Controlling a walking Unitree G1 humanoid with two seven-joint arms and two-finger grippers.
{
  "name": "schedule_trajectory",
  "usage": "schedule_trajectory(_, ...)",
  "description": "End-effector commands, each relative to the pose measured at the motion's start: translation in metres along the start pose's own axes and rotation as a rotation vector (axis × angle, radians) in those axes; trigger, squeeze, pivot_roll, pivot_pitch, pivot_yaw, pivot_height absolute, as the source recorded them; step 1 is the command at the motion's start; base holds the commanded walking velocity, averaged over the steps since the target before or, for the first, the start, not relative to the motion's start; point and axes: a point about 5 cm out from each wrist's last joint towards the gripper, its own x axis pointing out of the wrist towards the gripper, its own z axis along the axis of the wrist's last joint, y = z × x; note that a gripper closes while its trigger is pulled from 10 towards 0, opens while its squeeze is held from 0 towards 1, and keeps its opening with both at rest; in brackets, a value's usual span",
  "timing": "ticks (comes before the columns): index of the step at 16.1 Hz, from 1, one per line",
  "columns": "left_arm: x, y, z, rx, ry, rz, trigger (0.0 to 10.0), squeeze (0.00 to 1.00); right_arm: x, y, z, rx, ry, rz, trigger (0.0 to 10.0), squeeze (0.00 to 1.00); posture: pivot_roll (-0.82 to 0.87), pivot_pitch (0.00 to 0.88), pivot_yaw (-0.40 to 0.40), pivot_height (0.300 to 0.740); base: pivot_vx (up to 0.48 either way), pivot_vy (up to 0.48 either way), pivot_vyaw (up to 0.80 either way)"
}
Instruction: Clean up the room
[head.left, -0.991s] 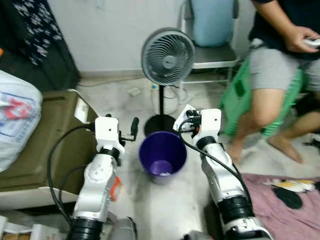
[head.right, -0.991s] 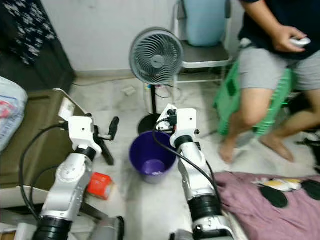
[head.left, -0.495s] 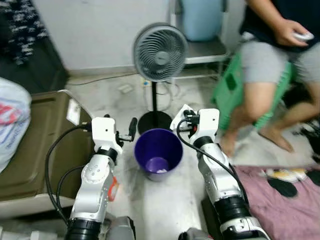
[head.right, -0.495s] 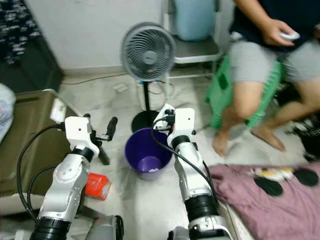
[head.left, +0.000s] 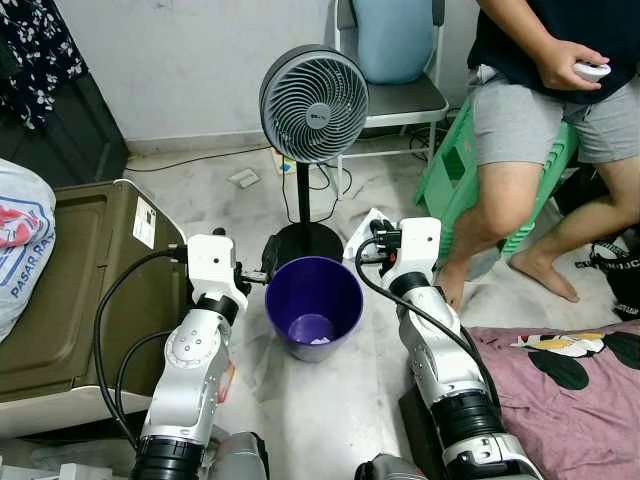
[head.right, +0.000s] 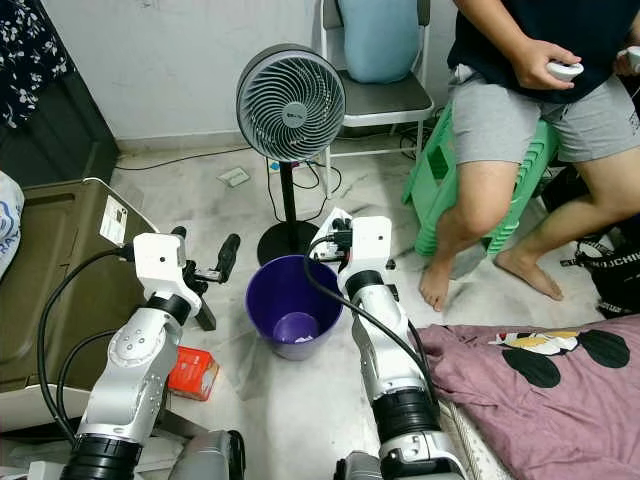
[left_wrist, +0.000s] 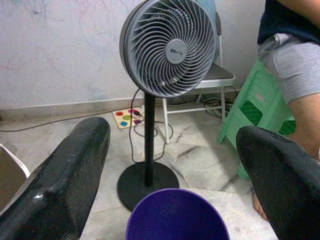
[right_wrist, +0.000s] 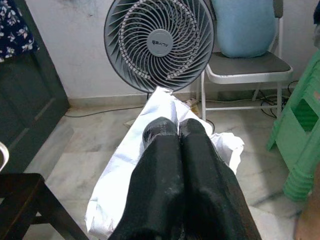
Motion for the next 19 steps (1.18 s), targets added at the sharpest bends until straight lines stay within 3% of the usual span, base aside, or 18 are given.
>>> schedule_trajectory(1,-0.0021,0.0013,0.0022,0.004,-0.012,-0.004,10.0,0.0,-0.0005,0.0033,-0.0001,-0.006,-0.004,0.014,10.0,0.0,0.08,0.083,0.011,0.74,0.0,0.0,0.56)
schedule_trajectory(5,-0.0013,0.0002,0.003,0.004,-0.014,-0.012,10.0,0.0,0.0002,0.0033,-0.0001,-0.006,-0.003,0.007,10.0,0.0,0.09,0.081,0.012,0.74,0.0,0.0,0.64)
schedule_trajectory(10,-0.0001,0.0002,0.0028,0.003,-0.012,-0.013,10.0,0.0,0.0012,0.0035,-0.0001,-0.003,-0.001,0.008,10.0,0.0,0.09,0.077,0.011,0.74,0.0,0.0,0.0)
schedule_trajectory(19,0.0006,-0.0009,0.0036,-0.002,-0.017,-0.02,10.0,0.0,0.0026,0.0038,-0.0004,-0.001,0.002,0.009,10.0,0.0,0.09,0.072,0.011,0.74,0.289,0.0,0.0)
